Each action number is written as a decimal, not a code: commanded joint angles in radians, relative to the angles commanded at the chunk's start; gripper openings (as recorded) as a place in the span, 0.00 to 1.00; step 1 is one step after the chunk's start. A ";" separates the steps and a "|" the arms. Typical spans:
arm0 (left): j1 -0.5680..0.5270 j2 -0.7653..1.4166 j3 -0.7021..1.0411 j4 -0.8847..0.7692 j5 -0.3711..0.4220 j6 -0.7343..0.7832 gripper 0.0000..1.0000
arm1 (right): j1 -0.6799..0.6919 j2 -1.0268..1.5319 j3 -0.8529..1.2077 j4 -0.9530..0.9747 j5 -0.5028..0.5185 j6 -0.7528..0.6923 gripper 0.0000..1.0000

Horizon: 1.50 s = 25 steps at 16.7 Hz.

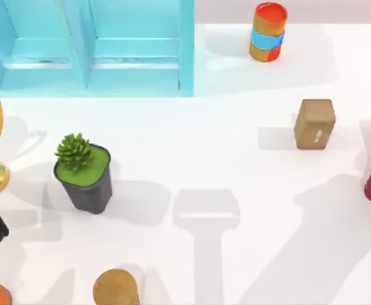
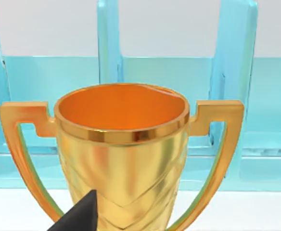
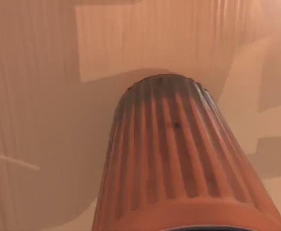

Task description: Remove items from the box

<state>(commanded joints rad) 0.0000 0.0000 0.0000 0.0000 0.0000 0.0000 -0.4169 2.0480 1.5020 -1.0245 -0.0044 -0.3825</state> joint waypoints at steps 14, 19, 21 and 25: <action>0.000 0.000 0.000 0.000 0.000 0.000 1.00 | -0.014 -0.033 0.018 -0.037 0.008 0.021 0.00; 0.000 0.000 0.000 0.000 0.000 0.000 1.00 | -0.068 -0.132 0.164 -0.296 0.035 0.053 0.00; 0.000 0.000 0.000 0.000 0.000 0.000 1.00 | -0.068 -0.136 0.260 -0.405 0.032 0.042 0.00; 0.000 0.000 0.000 0.000 0.000 0.000 1.00 | -0.037 -0.087 0.419 -0.504 0.013 0.012 0.00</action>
<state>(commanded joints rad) 0.0000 0.0000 0.0000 0.0000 0.0000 0.0000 -0.4536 1.9609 1.9212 -1.5284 0.0085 -0.3708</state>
